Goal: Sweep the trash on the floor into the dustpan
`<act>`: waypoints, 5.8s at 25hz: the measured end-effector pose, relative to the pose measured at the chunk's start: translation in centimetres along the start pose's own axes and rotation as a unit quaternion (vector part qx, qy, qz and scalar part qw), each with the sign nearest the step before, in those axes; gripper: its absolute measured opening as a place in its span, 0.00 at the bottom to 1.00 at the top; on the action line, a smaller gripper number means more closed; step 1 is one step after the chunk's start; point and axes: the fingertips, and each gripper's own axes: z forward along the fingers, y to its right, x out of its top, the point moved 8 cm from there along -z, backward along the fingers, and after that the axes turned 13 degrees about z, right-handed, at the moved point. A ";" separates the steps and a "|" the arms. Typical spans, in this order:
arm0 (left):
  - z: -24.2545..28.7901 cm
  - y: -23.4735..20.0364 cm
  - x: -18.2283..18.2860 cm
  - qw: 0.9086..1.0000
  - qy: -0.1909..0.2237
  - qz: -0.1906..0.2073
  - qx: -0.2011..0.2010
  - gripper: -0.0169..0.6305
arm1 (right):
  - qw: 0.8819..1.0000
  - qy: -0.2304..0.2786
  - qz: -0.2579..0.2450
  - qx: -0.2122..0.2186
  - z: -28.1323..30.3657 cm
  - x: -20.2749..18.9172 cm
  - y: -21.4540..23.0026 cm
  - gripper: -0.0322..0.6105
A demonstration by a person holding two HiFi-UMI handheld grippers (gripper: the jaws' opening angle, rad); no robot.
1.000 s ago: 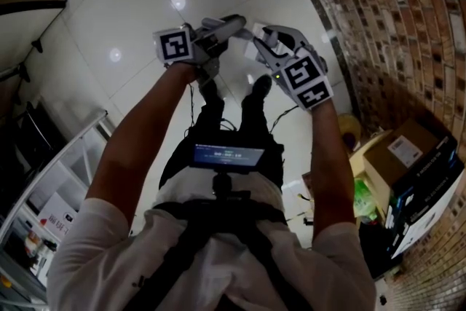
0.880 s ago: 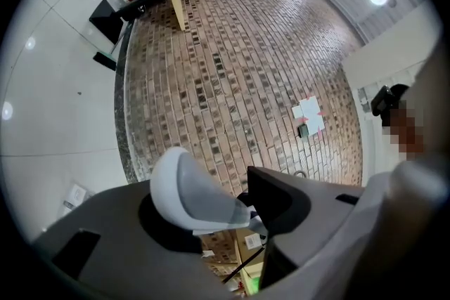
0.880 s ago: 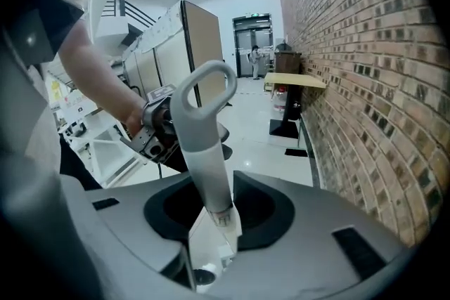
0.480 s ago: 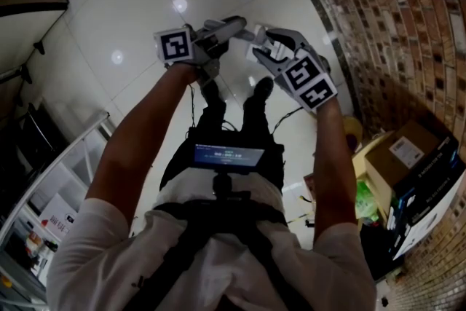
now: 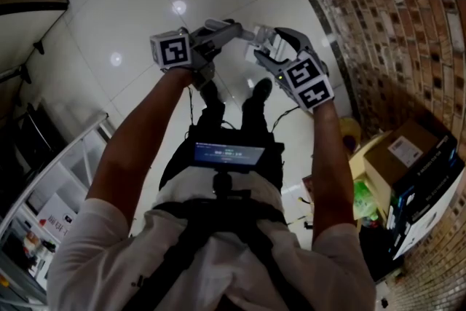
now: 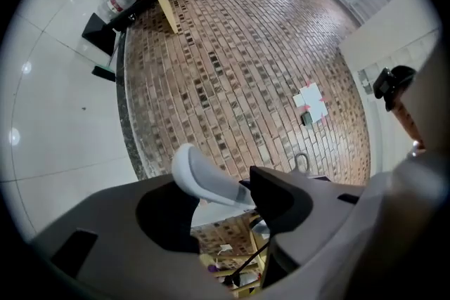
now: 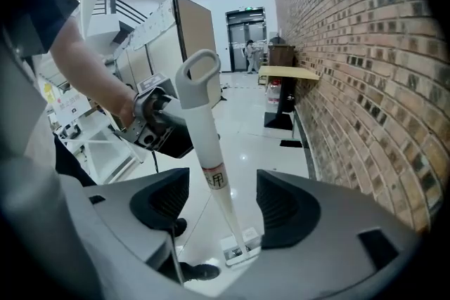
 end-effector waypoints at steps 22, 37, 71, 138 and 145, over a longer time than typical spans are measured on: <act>-8.5 3.0 -4.5 1.000 -0.007 0.008 0.015 0.37 | 0.980 0.052 0.139 -0.130 -5.2 -6.5 -1.6 0.54; -8.4 12.4 -6.4 0.990 0.037 0.119 -0.072 0.03 | 0.970 0.070 0.171 -0.159 -11.2 -10.8 -5.1 0.22; -4.9 28.1 -25.0 0.966 0.063 0.244 0.053 0.03 | 0.971 0.154 0.149 -0.111 -25.0 -25.7 -5.2 0.05; -10.9 35.5 -27.7 0.972 0.015 0.233 -0.030 0.03 | 0.951 0.182 0.170 -0.184 -33.1 -26.7 -17.6 0.05; -10.9 35.5 -27.7 0.971 -0.004 0.239 -0.014 0.03 | 0.953 0.177 0.169 -0.177 -32.7 -26.5 -17.9 0.05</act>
